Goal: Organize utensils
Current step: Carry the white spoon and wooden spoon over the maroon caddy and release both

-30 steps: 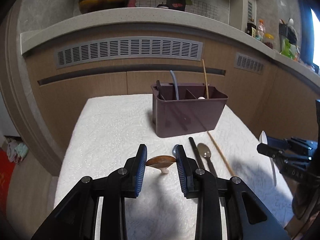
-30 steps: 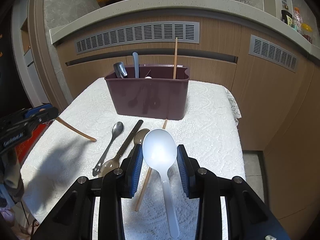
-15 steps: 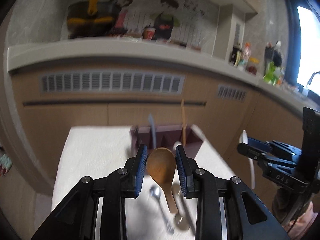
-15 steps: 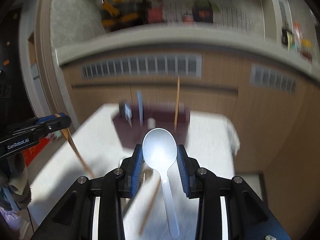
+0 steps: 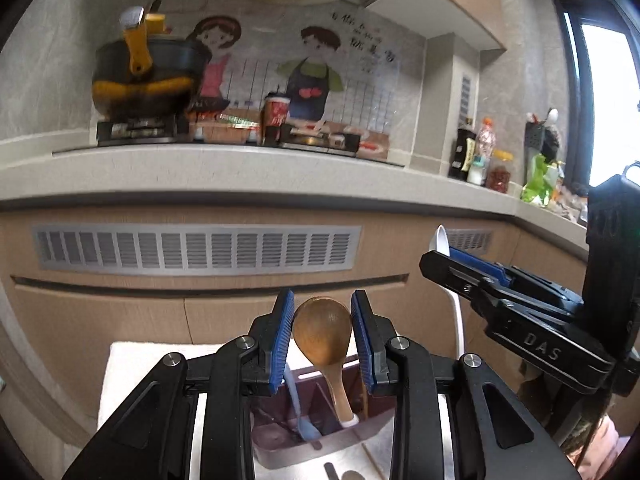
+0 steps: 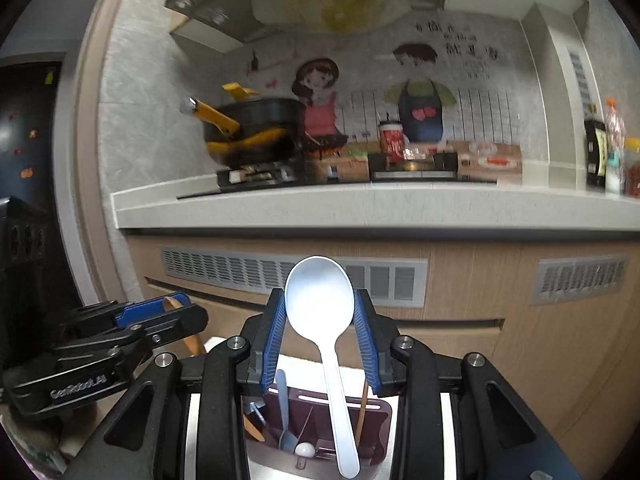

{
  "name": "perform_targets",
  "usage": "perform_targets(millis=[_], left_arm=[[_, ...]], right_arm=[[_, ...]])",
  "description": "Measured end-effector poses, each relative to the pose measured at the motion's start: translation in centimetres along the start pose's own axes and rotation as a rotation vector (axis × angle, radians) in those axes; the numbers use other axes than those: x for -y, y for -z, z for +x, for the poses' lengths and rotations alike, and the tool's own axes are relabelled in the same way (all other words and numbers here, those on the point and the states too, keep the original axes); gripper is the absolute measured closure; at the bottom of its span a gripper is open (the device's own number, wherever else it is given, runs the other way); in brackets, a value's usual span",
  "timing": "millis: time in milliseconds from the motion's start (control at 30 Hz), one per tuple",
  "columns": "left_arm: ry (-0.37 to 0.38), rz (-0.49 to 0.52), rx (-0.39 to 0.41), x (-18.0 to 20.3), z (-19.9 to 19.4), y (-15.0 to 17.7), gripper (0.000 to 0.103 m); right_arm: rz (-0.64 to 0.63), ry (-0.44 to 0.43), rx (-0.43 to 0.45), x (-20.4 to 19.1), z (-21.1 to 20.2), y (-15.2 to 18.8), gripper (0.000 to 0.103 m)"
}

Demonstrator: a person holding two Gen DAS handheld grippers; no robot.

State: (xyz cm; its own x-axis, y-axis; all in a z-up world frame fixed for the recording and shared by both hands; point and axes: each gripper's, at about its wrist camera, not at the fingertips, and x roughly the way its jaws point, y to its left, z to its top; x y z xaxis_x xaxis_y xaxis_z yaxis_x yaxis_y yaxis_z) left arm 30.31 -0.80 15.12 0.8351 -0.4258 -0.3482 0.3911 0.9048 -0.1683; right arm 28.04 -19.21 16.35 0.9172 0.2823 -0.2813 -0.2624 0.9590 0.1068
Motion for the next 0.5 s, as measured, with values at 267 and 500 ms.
perform_targets(millis=[267,500], left_arm=[[-0.038,-0.029,-0.047,-1.9,3.9,1.6,0.073],[-0.055,-0.02,-0.097,-1.5,6.1,3.4,0.053]], right_arm=[[0.057,0.021,-0.073,1.9,5.3,2.9,0.071],[0.059,0.027,-0.12,2.7,7.6,5.4,0.05]])
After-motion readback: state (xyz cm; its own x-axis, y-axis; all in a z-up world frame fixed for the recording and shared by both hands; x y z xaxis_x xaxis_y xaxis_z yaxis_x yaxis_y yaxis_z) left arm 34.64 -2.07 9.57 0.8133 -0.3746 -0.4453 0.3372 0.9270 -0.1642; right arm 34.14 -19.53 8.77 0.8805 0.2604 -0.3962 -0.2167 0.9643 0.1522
